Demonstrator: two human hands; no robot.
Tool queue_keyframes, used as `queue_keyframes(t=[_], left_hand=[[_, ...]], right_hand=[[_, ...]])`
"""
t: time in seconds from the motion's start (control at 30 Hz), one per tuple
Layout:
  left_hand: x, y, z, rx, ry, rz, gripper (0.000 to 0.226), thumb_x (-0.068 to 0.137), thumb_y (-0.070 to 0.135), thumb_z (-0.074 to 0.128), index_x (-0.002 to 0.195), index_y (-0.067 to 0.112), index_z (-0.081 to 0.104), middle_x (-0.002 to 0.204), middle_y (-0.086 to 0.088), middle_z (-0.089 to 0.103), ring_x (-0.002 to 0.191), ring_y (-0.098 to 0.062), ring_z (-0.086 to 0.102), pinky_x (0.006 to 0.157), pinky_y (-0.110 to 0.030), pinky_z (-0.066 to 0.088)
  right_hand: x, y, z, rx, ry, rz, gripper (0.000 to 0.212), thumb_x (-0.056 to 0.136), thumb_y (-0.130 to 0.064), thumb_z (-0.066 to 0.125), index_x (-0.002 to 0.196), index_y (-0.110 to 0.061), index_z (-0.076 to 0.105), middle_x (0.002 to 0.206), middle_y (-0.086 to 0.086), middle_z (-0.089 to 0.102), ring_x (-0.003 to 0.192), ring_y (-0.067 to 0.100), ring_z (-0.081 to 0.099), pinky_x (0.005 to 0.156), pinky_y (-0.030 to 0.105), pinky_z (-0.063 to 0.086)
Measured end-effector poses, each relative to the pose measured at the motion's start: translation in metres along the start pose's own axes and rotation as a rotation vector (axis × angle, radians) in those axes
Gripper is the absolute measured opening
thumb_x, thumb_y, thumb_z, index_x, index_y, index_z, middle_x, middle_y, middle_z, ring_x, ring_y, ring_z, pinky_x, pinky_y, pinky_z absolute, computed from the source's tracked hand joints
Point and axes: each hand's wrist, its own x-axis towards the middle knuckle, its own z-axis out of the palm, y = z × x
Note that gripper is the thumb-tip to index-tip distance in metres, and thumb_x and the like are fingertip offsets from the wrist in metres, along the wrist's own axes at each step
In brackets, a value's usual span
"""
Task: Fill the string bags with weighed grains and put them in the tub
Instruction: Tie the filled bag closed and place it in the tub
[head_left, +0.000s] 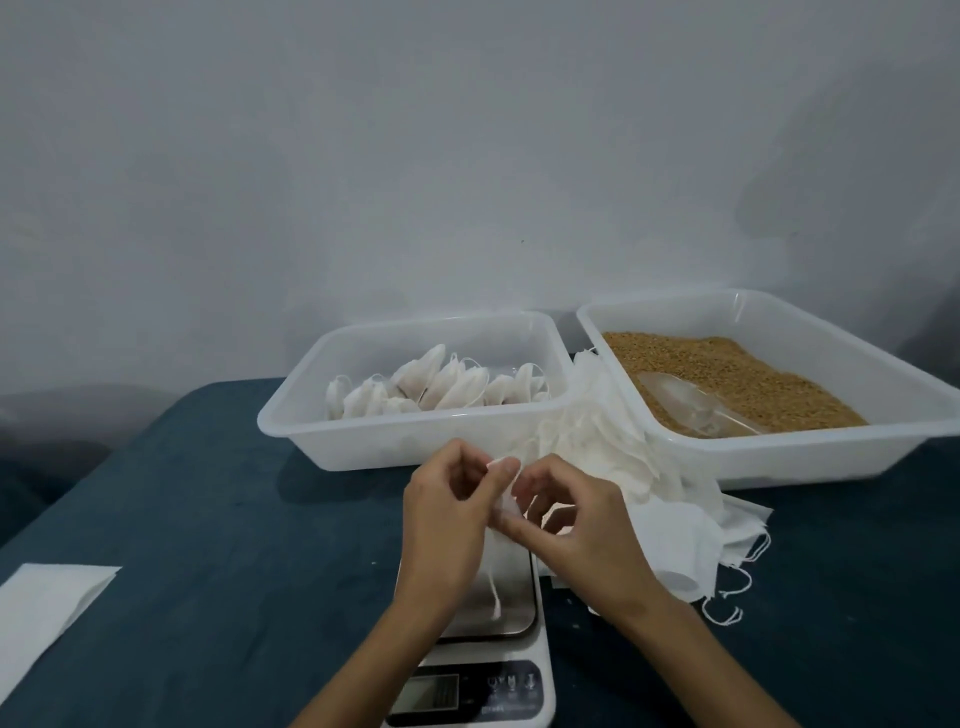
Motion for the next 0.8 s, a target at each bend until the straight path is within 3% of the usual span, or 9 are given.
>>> queue_keyframes(t=[0.1, 0.23, 0.4, 0.47, 0.57, 0.67, 0.8], left_hand=[[-0.001, 0.001, -0.001, -0.062, -0.045, 0.012, 0.012, 0.091, 0.02, 0.08, 0.087, 0.018, 0.069, 0.075, -0.004, 0.07, 0.072, -0.017, 0.069, 0.067, -0.025, 0.056], [-0.003, -0.002, -0.01, -0.147, -0.112, -0.001, 0.03, 0.079, 0.025, 0.084, 0.103, 0.014, 0.071, 0.084, -0.007, 0.073, 0.078, -0.02, 0.074, 0.074, -0.026, 0.059], [-0.004, -0.003, -0.017, -0.07, -0.097, -0.004, 0.03, 0.084, -0.007, 0.078, 0.099, 0.017, 0.073, 0.077, 0.002, 0.065, 0.066, -0.017, 0.064, 0.064, -0.025, 0.055], [-0.003, 0.0, -0.015, -0.062, -0.067, -0.044, 0.033, 0.082, -0.012, 0.072, 0.096, 0.018, 0.073, 0.077, 0.006, 0.064, 0.061, -0.012, 0.059, 0.06, -0.024, 0.052], [-0.004, 0.006, -0.012, -0.104, -0.095, -0.056, 0.032, 0.083, -0.008, 0.072, 0.096, 0.021, 0.074, 0.08, 0.007, 0.065, 0.063, -0.012, 0.06, 0.062, -0.023, 0.052], [-0.007, 0.01, -0.014, -0.186, -0.172, 0.013, 0.022, 0.083, 0.01, 0.077, 0.099, 0.025, 0.075, 0.09, 0.001, 0.071, 0.079, -0.016, 0.07, 0.072, -0.025, 0.058], [-0.007, 0.001, -0.02, -0.052, -0.038, 0.025, 0.022, 0.092, 0.02, 0.079, 0.111, 0.025, 0.072, 0.112, 0.01, 0.073, 0.111, -0.009, 0.069, 0.091, -0.022, 0.057]], right_hand=[[0.0, -0.001, -0.002, 0.116, 0.003, 0.048, 0.012, 0.087, -0.031, 0.08, 0.093, -0.028, 0.07, 0.082, -0.003, 0.075, 0.076, 0.019, 0.072, 0.061, 0.027, 0.058], [0.001, 0.0, -0.005, 0.194, 0.037, 0.091, 0.004, 0.093, -0.027, 0.072, 0.096, -0.03, 0.074, 0.085, -0.001, 0.077, 0.081, 0.021, 0.074, 0.069, 0.032, 0.061], [0.001, 0.004, -0.007, -0.073, 0.157, -0.041, 0.019, 0.093, -0.016, 0.069, 0.094, -0.035, 0.067, 0.09, -0.013, 0.071, 0.087, 0.013, 0.07, 0.075, 0.019, 0.054], [0.0, 0.006, -0.004, -0.236, 0.116, -0.157, 0.023, 0.096, -0.01, 0.062, 0.095, -0.033, 0.061, 0.09, -0.016, 0.065, 0.085, 0.01, 0.066, 0.072, 0.023, 0.053], [0.0, 0.01, -0.002, -0.326, 0.052, -0.225, 0.023, 0.094, -0.008, 0.057, 0.097, -0.028, 0.068, 0.095, -0.019, 0.063, 0.089, 0.005, 0.065, 0.074, 0.022, 0.051], [0.001, 0.007, -0.005, -0.115, 0.112, -0.068, 0.027, 0.091, -0.011, 0.058, 0.097, -0.03, 0.076, 0.096, -0.016, 0.071, 0.093, 0.008, 0.069, 0.076, 0.018, 0.052], [0.003, -0.007, -0.01, 0.281, 0.129, 0.116, 0.019, 0.086, -0.04, 0.065, 0.095, -0.031, 0.079, 0.096, -0.004, 0.077, 0.092, 0.01, 0.071, 0.077, 0.016, 0.052]])
